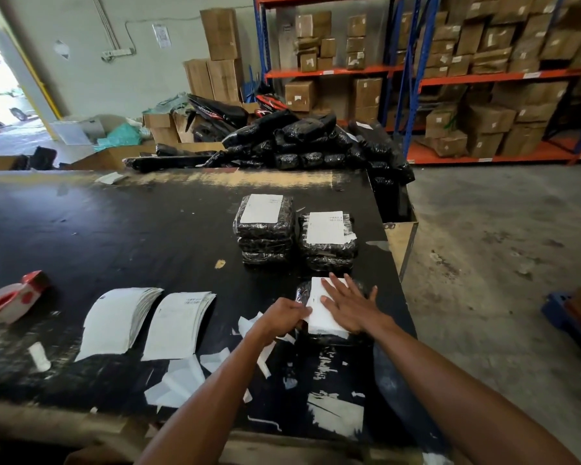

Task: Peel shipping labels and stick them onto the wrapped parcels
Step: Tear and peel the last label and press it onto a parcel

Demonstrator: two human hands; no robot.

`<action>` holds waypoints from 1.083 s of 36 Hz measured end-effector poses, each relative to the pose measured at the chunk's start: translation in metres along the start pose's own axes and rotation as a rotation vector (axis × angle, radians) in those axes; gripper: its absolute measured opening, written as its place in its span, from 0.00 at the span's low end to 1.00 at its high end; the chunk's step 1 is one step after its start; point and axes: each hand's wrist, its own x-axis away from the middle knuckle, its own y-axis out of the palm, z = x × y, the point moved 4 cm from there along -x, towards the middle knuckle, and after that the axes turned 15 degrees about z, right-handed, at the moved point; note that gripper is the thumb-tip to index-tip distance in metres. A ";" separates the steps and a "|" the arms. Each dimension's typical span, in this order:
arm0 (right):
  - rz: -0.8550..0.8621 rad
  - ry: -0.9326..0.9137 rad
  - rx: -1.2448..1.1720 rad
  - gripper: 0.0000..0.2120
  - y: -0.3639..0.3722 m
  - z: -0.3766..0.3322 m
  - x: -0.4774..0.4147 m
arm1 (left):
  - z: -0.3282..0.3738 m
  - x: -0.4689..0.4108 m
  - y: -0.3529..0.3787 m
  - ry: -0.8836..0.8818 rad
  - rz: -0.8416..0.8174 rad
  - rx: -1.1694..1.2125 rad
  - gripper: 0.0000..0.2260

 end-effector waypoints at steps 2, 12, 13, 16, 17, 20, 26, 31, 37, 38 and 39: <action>-0.001 -0.005 0.005 0.30 0.000 0.000 0.000 | -0.001 0.013 -0.004 0.011 -0.099 -0.010 0.17; -0.024 -0.013 0.011 0.36 0.002 -0.001 0.001 | -0.028 0.060 -0.019 -0.057 -0.596 -0.206 0.08; -0.017 -0.014 0.020 0.38 0.002 -0.001 0.000 | -0.031 0.061 -0.023 -0.076 -0.603 -0.238 0.07; 0.008 -0.024 0.038 0.42 0.003 -0.001 0.002 | -0.036 0.062 -0.039 -0.120 -0.624 -0.403 0.07; 0.017 -0.031 0.043 0.44 0.003 -0.002 0.003 | -0.038 0.062 -0.046 -0.120 -0.626 -0.497 0.07; 0.040 -0.059 0.053 0.50 0.003 -0.002 0.005 | -0.040 0.059 -0.069 -0.128 -0.605 -0.713 0.09; 0.055 -0.154 0.091 0.56 0.007 0.003 0.006 | -0.053 0.035 -0.114 -0.275 -0.340 -0.638 0.10; 0.135 -0.185 0.132 0.55 0.008 0.004 0.010 | -0.054 0.030 -0.119 -0.365 -0.151 -0.526 0.13; 0.281 0.019 0.003 0.48 0.012 0.010 0.022 | -0.050 0.015 -0.113 -0.136 0.247 -0.624 0.22; 0.291 0.069 -0.056 0.47 0.014 0.014 0.023 | -0.042 0.017 -0.110 -0.115 0.300 -0.658 0.23; 0.302 0.110 -0.123 0.45 0.016 0.016 0.025 | -0.035 0.019 -0.107 -0.089 0.336 -0.702 0.23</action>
